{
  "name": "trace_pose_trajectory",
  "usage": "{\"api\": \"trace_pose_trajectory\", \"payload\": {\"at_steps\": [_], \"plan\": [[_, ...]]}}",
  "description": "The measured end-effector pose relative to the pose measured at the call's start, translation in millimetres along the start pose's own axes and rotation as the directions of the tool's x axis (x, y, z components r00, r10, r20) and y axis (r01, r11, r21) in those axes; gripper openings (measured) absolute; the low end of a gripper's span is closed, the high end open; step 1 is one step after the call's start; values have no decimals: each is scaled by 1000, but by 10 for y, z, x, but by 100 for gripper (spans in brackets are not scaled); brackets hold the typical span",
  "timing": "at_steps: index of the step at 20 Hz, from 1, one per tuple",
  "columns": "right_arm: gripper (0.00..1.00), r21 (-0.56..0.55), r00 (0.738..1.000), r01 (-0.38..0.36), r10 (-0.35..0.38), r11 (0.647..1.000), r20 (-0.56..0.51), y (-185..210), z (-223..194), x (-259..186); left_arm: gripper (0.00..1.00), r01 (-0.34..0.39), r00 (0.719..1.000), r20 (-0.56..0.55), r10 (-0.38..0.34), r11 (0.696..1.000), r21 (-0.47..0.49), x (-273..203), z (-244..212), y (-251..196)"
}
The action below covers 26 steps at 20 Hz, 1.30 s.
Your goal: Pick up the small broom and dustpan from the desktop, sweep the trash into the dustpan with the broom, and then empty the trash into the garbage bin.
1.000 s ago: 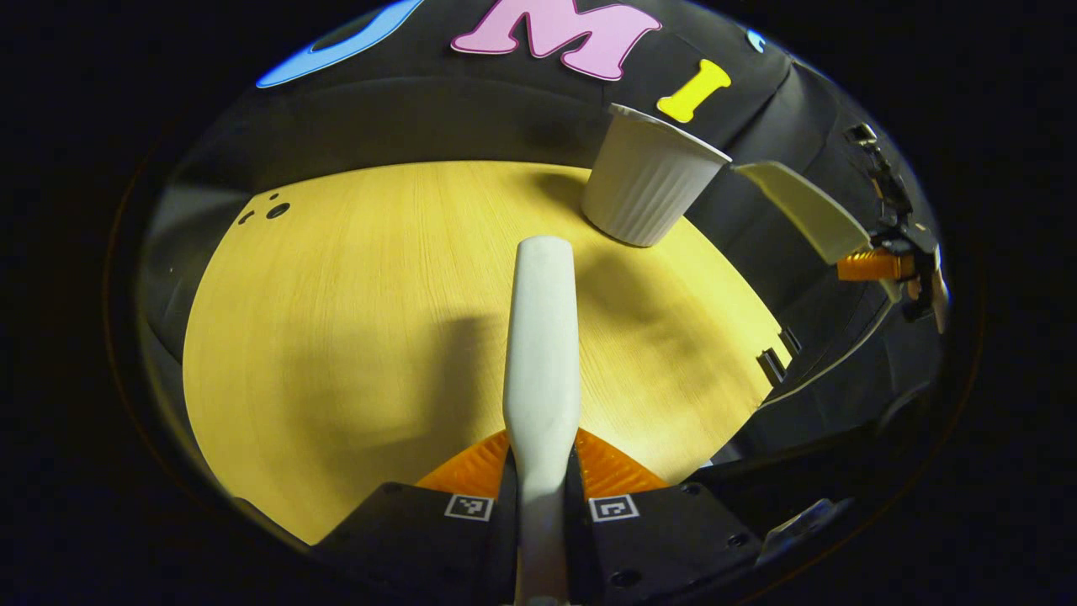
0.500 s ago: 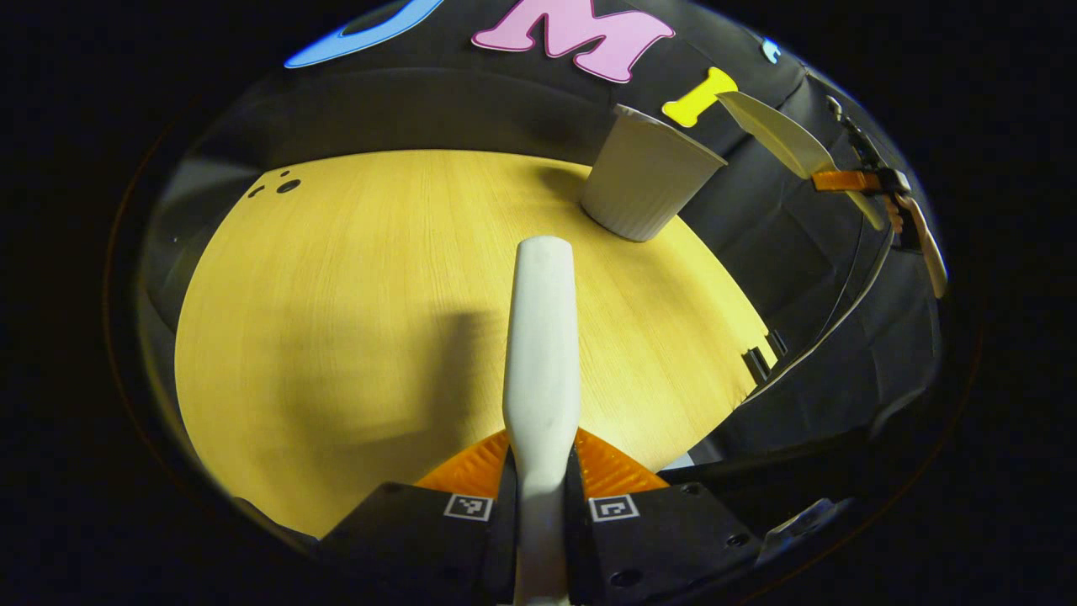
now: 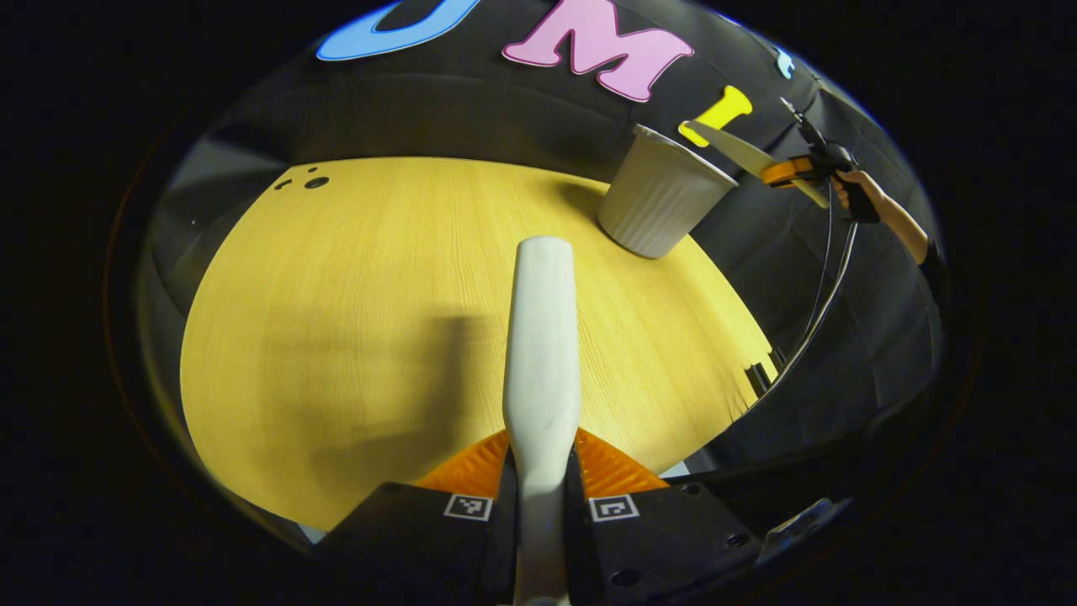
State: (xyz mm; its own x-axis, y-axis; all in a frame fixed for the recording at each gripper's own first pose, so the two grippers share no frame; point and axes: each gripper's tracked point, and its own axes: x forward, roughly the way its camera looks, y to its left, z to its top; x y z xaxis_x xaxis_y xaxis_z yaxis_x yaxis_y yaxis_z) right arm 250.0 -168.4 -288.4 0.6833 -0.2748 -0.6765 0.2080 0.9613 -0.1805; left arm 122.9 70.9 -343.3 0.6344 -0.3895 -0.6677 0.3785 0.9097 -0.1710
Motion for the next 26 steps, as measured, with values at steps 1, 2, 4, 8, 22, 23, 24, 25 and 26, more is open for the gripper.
{"api": "trace_pose_trajectory", "payload": {"at_steps": [1,2,4,8,22,23,24,25,26], "plan": [[36,1,1000,19,-19,1000,6,5,32,61,27,-8,1000,5,8,1000,-11,-14,3,37],[36,5,1000,25,-25,1000,7,29,75,122,27,-14,1000,7,15,1000,-21,-19,-8,69],[41,-1,999,43,-43,999,4,81,118,234,27,-33,999,9,33,999,-42,-33,-19,138],[36,-72,997,76,-75,995,13,156,143,332,27,-51,998,25,53,996,-67,-75,-19,220],[41,-422,969,242,-244,874,51,399,187,631,27,-75,997,-11,74,995,-67,-81,-275,241],[37,-460,961,267,-268,846,66,396,209,647,27,-74,997,-13,73,994,-75,-78,-304,233],[37,-494,953,293,-288,818,89,392,227,635,27,-74,997,-14,73,994,-81,-81,-317,231],[37,-528,946,316,-306,788,110,408,251,620,27,-74,997,-16,73,994,-83,-85,-329,228],[32,-563,935,344,-328,752,134,403,292,596,27,-75,997,-18,74,994,-82,-90,-337,231]]}}
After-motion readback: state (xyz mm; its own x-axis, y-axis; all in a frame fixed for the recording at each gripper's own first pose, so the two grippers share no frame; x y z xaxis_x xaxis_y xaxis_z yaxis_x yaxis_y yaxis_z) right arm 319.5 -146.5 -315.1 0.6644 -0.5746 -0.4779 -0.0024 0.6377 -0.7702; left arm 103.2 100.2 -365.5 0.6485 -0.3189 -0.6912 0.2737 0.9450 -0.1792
